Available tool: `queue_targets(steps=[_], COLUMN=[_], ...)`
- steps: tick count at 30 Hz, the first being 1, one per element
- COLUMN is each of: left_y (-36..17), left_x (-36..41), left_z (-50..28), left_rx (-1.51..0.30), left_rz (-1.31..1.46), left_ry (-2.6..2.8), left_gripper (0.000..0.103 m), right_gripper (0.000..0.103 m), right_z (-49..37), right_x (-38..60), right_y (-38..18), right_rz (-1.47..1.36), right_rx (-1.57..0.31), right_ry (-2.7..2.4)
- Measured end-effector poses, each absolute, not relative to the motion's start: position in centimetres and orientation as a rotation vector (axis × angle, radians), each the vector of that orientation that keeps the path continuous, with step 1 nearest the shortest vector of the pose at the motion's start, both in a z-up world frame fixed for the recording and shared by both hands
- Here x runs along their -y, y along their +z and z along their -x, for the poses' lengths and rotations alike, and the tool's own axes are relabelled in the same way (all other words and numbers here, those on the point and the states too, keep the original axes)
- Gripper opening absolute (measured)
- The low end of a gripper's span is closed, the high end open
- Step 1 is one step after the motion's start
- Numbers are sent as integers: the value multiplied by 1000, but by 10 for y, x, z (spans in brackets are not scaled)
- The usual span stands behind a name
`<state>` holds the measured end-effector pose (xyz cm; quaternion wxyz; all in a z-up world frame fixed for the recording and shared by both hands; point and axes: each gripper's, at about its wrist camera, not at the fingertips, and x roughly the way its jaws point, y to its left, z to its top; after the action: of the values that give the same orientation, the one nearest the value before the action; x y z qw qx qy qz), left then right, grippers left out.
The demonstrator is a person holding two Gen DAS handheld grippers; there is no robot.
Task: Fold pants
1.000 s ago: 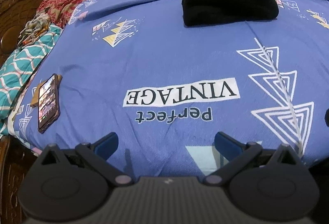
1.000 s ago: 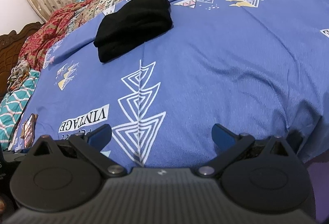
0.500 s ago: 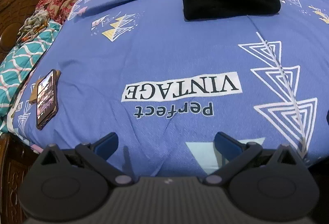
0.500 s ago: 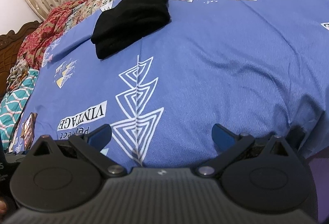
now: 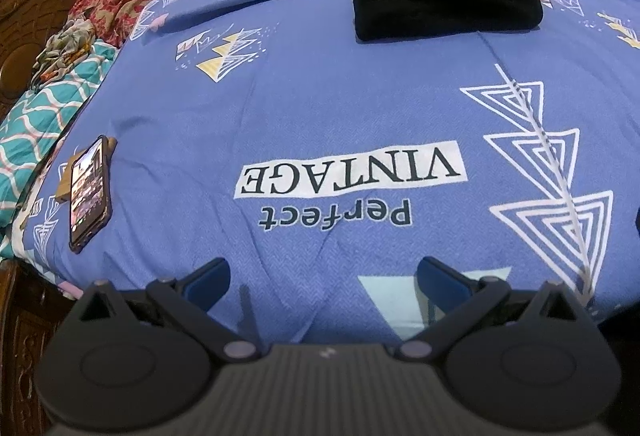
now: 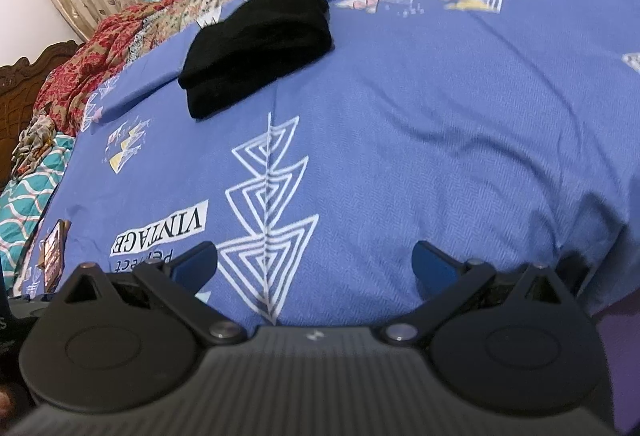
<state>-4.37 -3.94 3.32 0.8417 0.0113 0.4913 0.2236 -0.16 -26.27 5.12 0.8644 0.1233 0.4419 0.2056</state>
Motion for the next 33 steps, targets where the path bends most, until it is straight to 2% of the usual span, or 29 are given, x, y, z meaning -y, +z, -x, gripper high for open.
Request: queue_targets(steps=[13,33], left_y=[57,57], left_x=[48,41], left_z=[54,53], left_rx=[-903,-941], left_rz=[46,83], left_ry=[367,383], left_gripper=[103,103], right_gripper=[103,103], right_z=[12,16], right_x=[254,240], right_y=[68,68], right_rz=[-185,-172], right_rx=[-772,-765], right_ry=[403,378])
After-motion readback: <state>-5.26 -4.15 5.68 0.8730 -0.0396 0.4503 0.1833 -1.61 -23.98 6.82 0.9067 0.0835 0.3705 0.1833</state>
